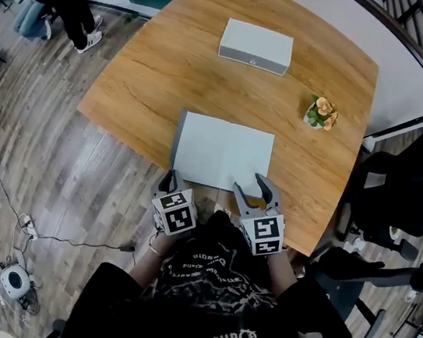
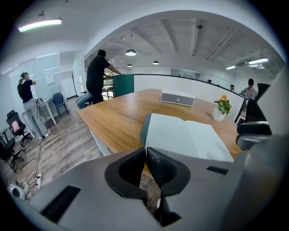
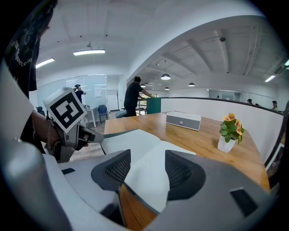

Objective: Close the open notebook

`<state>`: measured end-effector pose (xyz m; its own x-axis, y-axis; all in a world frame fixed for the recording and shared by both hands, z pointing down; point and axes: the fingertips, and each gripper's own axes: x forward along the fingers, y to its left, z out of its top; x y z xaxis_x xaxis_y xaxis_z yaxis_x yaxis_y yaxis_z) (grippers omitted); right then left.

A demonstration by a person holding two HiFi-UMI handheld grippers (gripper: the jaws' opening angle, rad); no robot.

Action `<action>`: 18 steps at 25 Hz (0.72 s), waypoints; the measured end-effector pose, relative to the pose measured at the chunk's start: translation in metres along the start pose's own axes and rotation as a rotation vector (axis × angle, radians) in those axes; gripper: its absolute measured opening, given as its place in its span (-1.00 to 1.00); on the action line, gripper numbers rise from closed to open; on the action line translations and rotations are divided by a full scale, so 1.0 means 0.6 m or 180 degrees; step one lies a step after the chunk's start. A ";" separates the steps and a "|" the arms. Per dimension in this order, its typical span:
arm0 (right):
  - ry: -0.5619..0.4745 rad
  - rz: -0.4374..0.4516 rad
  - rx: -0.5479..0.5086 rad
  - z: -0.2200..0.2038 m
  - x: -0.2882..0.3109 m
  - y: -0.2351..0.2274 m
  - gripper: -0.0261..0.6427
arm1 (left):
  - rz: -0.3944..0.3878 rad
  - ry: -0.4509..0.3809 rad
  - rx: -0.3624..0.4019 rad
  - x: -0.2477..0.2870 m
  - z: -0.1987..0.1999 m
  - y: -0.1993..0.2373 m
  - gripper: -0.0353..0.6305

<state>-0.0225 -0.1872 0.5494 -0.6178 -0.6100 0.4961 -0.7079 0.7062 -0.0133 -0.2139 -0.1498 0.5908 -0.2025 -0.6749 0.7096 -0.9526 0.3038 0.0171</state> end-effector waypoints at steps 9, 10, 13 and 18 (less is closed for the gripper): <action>-0.0105 0.0006 0.0186 0.006 -0.007 0.007 -0.25 | -0.0346 -0.0226 -0.0253 -0.051 0.053 -0.032 -0.79; -0.0109 -0.0006 0.0215 0.006 -0.009 0.007 -0.26 | -0.0384 -0.0258 -0.0243 -0.056 0.058 -0.037 -0.79; -0.0101 -0.0044 0.0223 0.003 -0.013 0.015 -0.28 | -0.0504 -0.0330 -0.0222 -0.066 0.065 -0.048 -0.79; -0.0123 -0.0112 0.0125 0.006 -0.014 0.034 -0.30 | -0.0709 -0.0371 -0.0226 -0.071 0.069 -0.054 -0.79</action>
<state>-0.0328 -0.1691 0.5419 -0.6045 -0.6482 0.4630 -0.7418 0.6699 -0.0307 -0.1839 -0.1587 0.5306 -0.0182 -0.8022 0.5967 -0.9591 0.1825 0.2162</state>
